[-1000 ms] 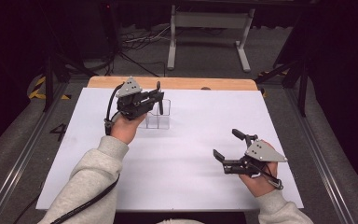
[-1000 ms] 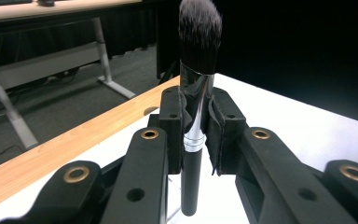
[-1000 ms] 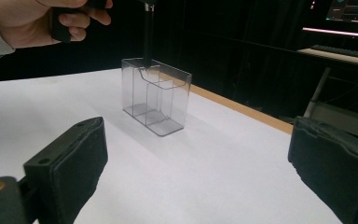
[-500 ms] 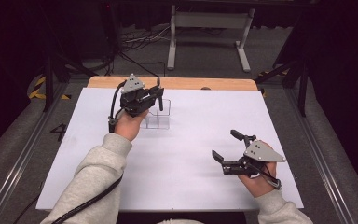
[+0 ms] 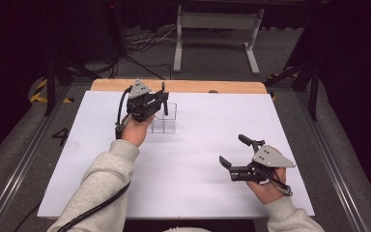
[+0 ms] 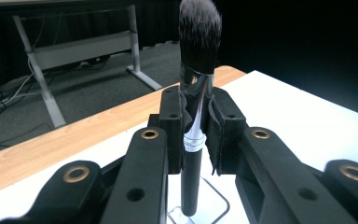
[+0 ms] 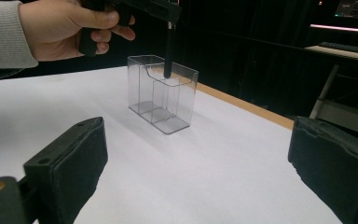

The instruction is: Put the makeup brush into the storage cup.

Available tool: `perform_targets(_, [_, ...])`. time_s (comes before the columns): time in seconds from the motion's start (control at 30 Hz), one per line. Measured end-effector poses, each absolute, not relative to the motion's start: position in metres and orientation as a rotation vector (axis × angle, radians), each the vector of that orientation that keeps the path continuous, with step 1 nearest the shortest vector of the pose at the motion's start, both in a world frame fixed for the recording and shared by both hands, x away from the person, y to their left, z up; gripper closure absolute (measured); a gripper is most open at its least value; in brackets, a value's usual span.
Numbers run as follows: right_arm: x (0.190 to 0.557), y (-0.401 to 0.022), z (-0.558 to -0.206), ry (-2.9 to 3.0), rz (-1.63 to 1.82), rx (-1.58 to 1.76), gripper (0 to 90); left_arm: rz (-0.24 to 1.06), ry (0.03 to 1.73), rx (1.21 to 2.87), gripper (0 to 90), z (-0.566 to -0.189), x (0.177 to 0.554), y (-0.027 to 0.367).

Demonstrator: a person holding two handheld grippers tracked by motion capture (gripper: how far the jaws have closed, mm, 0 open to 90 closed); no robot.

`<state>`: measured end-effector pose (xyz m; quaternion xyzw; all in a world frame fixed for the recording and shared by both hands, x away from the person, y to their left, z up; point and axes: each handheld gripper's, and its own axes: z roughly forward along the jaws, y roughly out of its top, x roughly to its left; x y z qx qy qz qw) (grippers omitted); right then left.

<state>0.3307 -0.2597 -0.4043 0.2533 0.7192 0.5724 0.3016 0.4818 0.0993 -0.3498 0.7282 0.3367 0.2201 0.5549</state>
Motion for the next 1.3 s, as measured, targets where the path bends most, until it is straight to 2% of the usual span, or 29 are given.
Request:
perform_targets(0.97, [0.330,-0.261,-0.400,1.896,1.524,0.668,5.3,0.462,0.823,1.769,76.6,-0.368,0.482,0.103])
perform_targets(1.07, [0.331,-0.261,-0.399,1.895,1.524,0.664,5.3,0.446,0.792,1.755,62.4,-0.368,0.481,0.106])
perform_targets(1.1, [0.331,-0.261,-0.399,1.894,1.524,0.663,5.2,0.428,0.779,1.745,62.4,-0.367,0.478,0.109])
perform_targets(1.2, [0.332,-0.262,-0.398,1.892,1.534,0.669,5.0,0.426,0.758,1.721,35.7,-0.364,0.472,0.116])
perform_targets(1.23, [0.333,-0.263,-0.398,1.891,1.532,0.666,4.9,0.430,0.746,1.718,29.6,-0.363,0.469,0.119])
perform_targets(1.27, [0.334,-0.265,-0.397,1.889,1.537,0.668,4.7,0.430,0.726,1.704,15.2,-0.361,0.462,0.125])
perform_targets(1.3, [0.334,-0.265,-0.397,1.889,1.537,0.668,4.7,0.430,0.726,1.704,9.4,-0.361,0.462,0.125])
